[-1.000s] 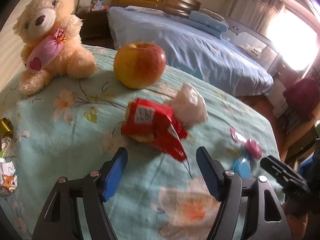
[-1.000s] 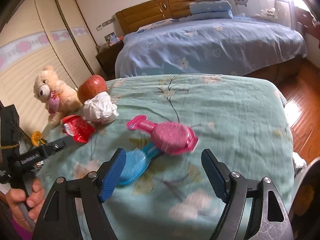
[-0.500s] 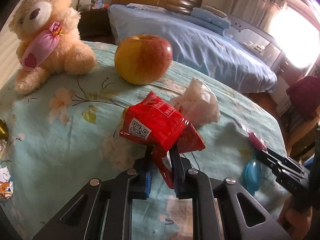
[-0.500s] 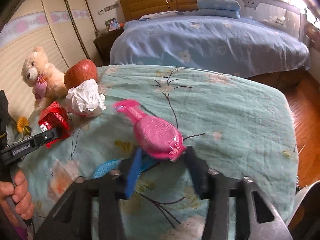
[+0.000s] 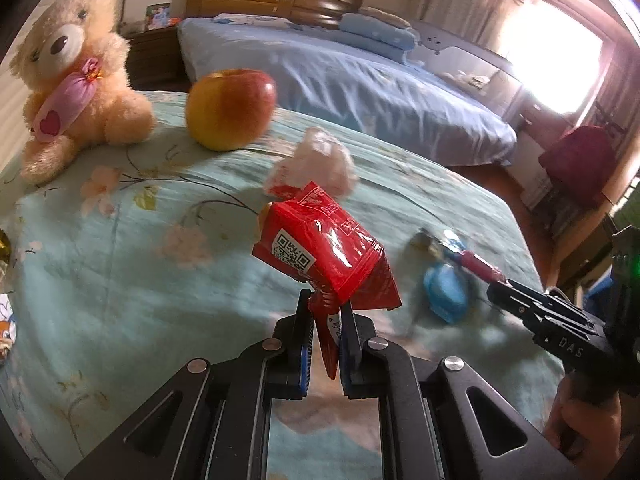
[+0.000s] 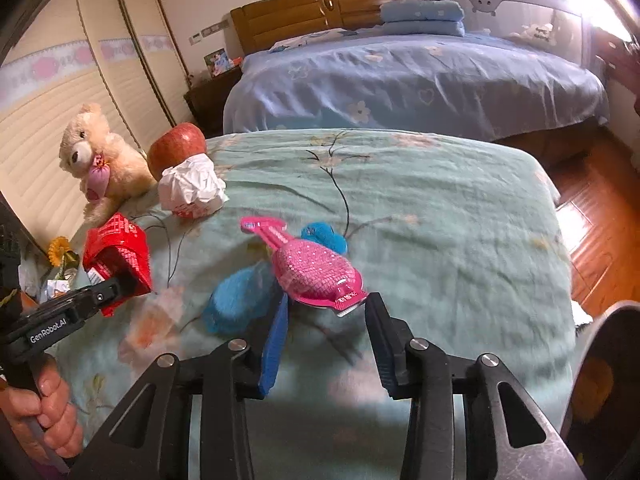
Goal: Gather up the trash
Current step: 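Grasp the red snack bag with the left tool while the right tool grasps the pink brush, then carry the red snack bag and pink brush over the bin with both tools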
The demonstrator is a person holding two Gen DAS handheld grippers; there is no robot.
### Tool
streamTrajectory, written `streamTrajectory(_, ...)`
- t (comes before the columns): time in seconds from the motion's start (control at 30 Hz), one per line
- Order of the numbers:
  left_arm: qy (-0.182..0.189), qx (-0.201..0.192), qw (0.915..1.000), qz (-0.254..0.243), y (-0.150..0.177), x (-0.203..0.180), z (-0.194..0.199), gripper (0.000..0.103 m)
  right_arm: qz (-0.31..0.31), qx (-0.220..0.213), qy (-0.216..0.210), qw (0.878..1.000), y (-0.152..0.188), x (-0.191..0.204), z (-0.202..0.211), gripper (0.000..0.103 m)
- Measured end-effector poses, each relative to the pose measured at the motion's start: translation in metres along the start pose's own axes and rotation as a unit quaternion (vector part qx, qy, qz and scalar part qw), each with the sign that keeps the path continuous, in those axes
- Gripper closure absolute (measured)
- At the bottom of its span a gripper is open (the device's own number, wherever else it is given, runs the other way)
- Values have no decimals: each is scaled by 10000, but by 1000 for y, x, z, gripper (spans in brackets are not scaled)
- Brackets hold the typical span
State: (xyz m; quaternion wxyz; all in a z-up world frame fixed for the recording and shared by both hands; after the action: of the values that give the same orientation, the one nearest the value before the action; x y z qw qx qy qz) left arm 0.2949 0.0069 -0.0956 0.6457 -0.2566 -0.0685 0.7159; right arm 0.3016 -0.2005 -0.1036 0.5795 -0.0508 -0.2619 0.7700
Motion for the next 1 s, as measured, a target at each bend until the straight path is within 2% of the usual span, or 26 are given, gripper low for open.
streamTrajectory(0.13,59,51,9999,-116,11,-8,2,94,-29,89,-6,10000,14,0,5,63)
streamTrajectory(0.23,100,85,9998,-140,16,-10,3,94,-13,243,-182,9995,24,2,5,60)
streamTrajectory(0.27,112,97,9998,-139,17,-10,3,94,4,224,-174,9996,25,3,6,56)
streamTrajectory(0.3,114,104,9998,-136,18,-10,3,94,31,217,-176,9996,25,4,7,43)
streamTrajectory(0.33,113,111,9998,-141,19,-10,3,94,48,199,-176,9996,24,5,8,36)
streamTrajectory(0.37,113,119,9998,-148,19,-10,3,94,71,170,-168,9997,22,6,8,35)
streamTrajectory(0.67,140,126,9997,-144,20,-10,4,94,442,182,-2,9989,4,9,3,34)
streamTrajectory(0.8,157,148,9995,-220,23,-15,5,94,677,401,114,9968,0,9,-11,35)
streamTrajectory(0.87,175,143,9994,-277,24,-20,6,94,722,439,190,9962,1,9,-15,40)
streamTrajectory(0.9,191,147,9993,-301,25,-22,6,94,727,416,271,9961,2,10,-13,54)
streamTrajectory(1.0,230,161,9988,-403,29,-31,8,94,543,364,211,9976,7,6,-7,54)
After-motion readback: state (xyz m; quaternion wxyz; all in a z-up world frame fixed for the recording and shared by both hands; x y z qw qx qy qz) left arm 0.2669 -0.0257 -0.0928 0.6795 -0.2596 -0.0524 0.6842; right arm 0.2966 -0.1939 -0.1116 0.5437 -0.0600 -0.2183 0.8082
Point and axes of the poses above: each gripper's, at about its wrist camera, not at the fingertips, and z roughly against the way its jaws point, x to its left, y to its underside, the point moved 3 cm from there along -z, roughly the way its jaws point, and after that the axes turned 13 degrees about x, right-handed, at the moved point
